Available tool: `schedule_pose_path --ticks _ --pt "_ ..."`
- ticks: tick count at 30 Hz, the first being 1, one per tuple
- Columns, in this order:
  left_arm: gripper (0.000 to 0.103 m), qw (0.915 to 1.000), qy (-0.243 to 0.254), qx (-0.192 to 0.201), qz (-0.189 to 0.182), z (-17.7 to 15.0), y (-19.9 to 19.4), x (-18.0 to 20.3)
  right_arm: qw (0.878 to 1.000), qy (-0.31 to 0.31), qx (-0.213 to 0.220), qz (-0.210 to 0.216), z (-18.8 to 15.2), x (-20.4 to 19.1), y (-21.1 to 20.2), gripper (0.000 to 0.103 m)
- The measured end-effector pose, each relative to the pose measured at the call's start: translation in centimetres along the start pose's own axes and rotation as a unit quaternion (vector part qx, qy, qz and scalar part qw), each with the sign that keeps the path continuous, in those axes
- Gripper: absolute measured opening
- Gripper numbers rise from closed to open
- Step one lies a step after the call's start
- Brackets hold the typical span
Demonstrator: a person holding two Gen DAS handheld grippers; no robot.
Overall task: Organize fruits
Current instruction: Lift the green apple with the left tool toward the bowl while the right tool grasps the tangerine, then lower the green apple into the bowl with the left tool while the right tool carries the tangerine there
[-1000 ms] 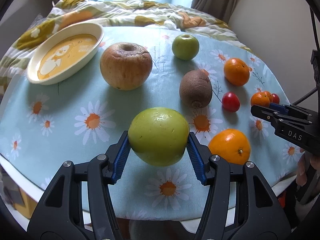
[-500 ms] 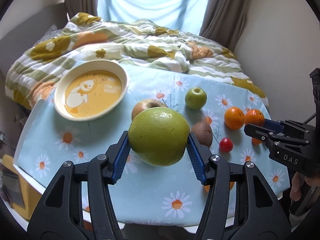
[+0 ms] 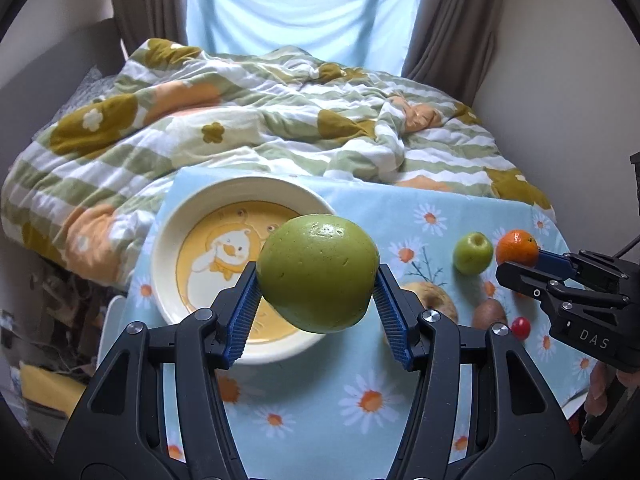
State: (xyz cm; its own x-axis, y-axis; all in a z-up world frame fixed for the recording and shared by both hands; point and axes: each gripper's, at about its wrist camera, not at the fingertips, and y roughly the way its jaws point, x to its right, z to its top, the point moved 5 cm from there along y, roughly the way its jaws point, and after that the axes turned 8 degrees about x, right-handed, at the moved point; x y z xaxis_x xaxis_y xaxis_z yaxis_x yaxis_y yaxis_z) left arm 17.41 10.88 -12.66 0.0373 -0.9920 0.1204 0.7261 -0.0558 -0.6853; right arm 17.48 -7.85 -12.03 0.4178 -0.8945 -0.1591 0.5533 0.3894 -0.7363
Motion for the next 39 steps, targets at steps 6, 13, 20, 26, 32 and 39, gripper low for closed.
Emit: schedule_pose_path --ticks 6,13,20,26,32,39 --pt "0.062 0.9996 0.019 -0.019 -0.011 1.8 4.1 -4.4 1.0 0.025 -0.008 -0.013 1.6 -2.9 3.8 0.034" --pt "0.062 0.9968 0.056 -0.048 -0.028 2.3 9.2 -7.1 0.998 0.057 -0.02 -0.033 2.7 -4.4 7.3 0.034" --pt "0.062 0.9926 0.087 -0.067 -0.051 2.2 12.3 -7.3 0.994 0.084 -0.029 -0.059 2.8 -4.4 8.7 0.034" --pt "0.063 0.9887 0.113 -0.075 -0.063 1.9 13.6 -6.9 0.991 0.105 -0.03 -0.078 2.5 -4.1 8.6 0.034" --pt "0.101 0.9875 0.135 -0.064 -0.051 2.3 13.5 -6.5 0.99 0.113 -0.028 -0.085 2.3 -4.0 7.9 0.034" --pt "0.103 0.9882 0.141 -0.047 -0.039 2.9 11.4 -6.2 0.991 0.104 -0.021 -0.079 3.0 -3.6 7.6 0.034"
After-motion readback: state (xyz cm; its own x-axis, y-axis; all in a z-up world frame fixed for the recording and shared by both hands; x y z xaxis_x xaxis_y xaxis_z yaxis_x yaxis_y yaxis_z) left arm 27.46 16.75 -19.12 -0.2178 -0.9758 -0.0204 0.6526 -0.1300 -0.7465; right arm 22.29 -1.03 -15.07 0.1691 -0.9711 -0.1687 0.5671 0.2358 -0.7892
